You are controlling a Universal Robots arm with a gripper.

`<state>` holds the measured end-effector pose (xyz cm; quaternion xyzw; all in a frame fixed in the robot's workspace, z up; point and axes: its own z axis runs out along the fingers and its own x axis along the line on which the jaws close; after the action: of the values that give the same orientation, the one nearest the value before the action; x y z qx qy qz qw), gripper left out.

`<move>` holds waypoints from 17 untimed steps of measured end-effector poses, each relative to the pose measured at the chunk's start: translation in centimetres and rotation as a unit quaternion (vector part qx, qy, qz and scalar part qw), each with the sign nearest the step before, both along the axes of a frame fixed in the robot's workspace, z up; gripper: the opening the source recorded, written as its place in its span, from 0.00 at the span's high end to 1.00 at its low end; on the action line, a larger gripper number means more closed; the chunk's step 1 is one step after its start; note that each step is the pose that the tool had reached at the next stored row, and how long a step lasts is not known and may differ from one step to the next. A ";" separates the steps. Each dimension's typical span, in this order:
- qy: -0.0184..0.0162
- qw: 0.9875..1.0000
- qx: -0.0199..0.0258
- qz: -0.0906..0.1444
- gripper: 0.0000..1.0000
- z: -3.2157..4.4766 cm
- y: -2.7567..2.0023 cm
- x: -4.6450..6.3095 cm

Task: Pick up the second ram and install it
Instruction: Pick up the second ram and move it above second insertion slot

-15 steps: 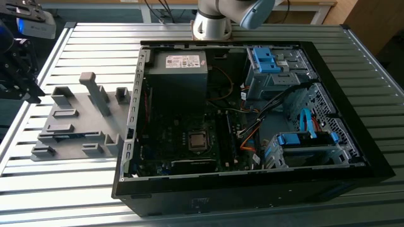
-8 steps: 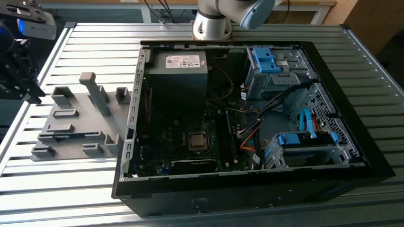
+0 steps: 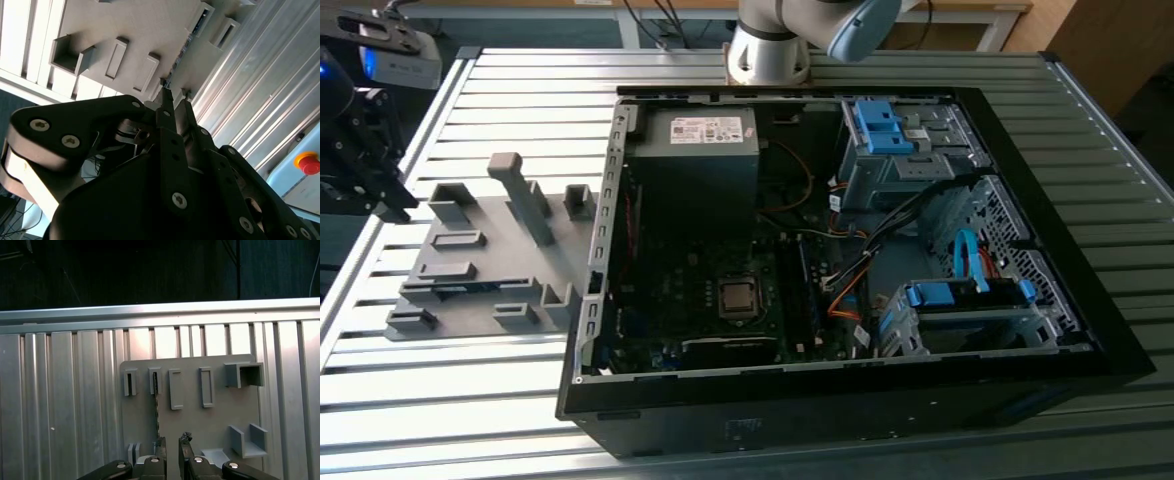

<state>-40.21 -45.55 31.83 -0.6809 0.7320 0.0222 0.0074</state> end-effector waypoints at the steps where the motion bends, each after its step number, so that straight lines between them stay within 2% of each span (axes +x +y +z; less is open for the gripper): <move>1: 0.000 1.000 0.000 0.000 0.75 -0.05 0.00 0.0; 17: 0.000 1.000 0.000 0.000 0.75 -0.69 0.00 0.0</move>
<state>-40.21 -45.55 31.14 -0.6809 0.7320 0.0222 0.0070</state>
